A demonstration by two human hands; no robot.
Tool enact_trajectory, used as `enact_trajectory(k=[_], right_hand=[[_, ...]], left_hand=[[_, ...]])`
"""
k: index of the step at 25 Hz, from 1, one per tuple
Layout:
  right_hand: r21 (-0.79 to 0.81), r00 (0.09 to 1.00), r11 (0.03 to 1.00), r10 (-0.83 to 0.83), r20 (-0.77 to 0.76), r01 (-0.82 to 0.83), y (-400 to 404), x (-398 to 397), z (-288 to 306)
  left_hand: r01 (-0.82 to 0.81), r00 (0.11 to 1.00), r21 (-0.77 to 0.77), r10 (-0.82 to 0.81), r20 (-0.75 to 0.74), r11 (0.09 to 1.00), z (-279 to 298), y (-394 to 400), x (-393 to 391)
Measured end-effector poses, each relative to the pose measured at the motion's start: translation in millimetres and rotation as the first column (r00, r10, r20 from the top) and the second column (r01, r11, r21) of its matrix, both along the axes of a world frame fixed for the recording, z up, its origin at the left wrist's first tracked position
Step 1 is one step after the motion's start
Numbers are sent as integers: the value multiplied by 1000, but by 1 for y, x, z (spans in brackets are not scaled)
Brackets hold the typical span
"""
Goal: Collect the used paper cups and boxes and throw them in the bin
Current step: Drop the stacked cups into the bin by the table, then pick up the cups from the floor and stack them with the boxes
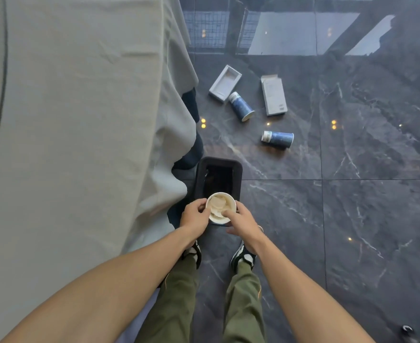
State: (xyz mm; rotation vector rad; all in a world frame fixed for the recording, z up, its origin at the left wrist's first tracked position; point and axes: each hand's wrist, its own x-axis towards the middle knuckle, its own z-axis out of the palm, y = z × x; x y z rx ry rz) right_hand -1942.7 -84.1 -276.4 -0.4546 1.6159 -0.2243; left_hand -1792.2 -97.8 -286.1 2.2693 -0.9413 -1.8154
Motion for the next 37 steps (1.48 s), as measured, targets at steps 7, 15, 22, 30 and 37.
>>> enact_trajectory(k=[7,15,22,30,37], right_hand=[[83,990,988,-135,48,130,11,8,-37],[-167,986,981,-121,-112,102,-28,-22,36],[-216,830,848,366,-421,-484,-70,-98,152],[-123,630,720,494,-599,-682,-104,-199,239],[-154,601,688,476,-642,-709,-148,-245,285]], left_hand=[[-25,999,86,29,-43,996,-30,11,0],[42,999,-38,-41,35,998,31,-23,-8],[411,910,-231,-381,164,882,154,-74,-61],[618,777,-279,-516,362,735,244,-106,-144],[650,747,-339,-493,446,680,286,-143,-184]])
